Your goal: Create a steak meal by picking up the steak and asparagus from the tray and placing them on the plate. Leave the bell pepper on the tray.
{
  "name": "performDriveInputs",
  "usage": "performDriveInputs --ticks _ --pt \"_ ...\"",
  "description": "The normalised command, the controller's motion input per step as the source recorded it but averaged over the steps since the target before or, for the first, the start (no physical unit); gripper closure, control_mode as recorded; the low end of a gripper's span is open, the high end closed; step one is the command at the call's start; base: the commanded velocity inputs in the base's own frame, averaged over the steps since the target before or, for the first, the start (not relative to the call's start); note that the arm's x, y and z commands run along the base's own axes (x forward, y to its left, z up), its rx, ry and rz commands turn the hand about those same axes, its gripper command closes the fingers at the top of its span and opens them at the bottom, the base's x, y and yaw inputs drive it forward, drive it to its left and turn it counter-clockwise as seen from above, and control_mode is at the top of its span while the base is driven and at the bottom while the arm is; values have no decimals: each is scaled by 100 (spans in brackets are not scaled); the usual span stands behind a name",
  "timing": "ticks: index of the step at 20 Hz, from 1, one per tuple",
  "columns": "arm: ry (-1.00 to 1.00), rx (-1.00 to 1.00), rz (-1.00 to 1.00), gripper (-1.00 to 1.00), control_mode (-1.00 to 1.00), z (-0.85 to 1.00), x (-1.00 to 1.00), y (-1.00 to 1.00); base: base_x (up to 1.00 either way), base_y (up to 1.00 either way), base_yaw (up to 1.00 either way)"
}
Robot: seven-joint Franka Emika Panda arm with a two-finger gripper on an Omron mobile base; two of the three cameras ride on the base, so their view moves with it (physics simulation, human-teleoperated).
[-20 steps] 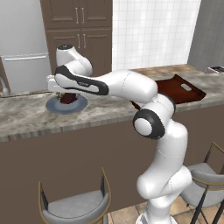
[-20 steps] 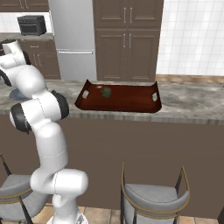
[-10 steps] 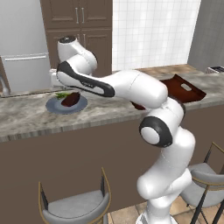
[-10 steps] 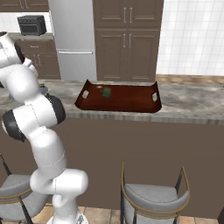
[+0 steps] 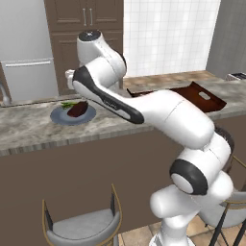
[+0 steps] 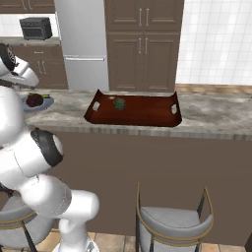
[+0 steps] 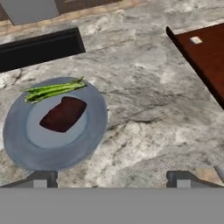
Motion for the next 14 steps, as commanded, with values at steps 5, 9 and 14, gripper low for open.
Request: performDriveInputs --ticks 5,9,14 --pt "-16 9 0 -100 -100 27 -84 -77 0 0 0" --pt "-21 14 0 -100 -100 20 -83 -75 0 0 0" --pt "-11 5 4 -100 -100 -3 -40 -68 0 0 0"
